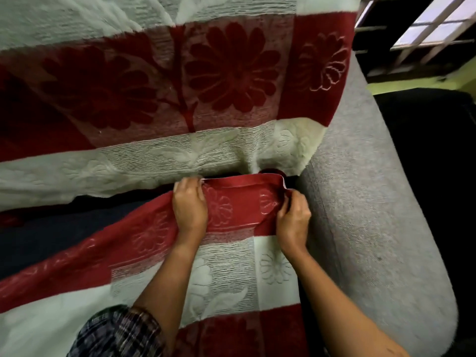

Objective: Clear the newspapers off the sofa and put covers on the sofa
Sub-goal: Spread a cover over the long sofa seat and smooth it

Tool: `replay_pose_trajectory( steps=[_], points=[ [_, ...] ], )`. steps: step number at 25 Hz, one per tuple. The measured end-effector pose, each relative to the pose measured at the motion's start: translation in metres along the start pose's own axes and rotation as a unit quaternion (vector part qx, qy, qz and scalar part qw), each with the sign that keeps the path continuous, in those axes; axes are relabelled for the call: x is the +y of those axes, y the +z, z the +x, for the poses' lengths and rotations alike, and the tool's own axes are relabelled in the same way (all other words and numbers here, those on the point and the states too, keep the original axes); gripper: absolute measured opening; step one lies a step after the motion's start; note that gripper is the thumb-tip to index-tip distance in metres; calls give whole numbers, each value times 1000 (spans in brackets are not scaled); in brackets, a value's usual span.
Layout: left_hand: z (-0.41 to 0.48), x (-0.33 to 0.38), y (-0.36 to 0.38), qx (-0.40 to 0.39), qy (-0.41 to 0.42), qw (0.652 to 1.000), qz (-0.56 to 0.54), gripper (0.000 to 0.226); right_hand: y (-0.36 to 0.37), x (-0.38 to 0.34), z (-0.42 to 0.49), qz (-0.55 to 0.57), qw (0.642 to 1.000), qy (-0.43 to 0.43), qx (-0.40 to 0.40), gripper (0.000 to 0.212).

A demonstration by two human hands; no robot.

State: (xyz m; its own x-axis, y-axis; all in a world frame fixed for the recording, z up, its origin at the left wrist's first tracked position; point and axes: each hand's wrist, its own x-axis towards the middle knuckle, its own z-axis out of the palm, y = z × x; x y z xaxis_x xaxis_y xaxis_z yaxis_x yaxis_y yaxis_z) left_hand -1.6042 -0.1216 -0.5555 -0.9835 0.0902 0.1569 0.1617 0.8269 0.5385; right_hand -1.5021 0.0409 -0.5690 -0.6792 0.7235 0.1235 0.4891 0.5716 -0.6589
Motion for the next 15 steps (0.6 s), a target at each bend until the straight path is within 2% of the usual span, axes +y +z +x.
replay_pose_trajectory(
  steps=[3,7,9,12,15],
  points=[
    [8,-18,24,-11,-4,1000,6,9,26,5,13,4,1000,10,-24,17],
    [-4,-47,55,-85,-45,995,6,19,53,27,12,-31,984,67,-162,45],
    [-15,-51,62,-89,-58,994,-6,25,57,29,5,-40,981,46,-184,52],
    [-45,-47,70,-92,-4,996,11,25,63,24,-16,-51,985,-43,-156,53],
    [-68,-49,81,-139,8,988,70,46,79,19,-31,-74,977,-79,-182,44]
  ],
)
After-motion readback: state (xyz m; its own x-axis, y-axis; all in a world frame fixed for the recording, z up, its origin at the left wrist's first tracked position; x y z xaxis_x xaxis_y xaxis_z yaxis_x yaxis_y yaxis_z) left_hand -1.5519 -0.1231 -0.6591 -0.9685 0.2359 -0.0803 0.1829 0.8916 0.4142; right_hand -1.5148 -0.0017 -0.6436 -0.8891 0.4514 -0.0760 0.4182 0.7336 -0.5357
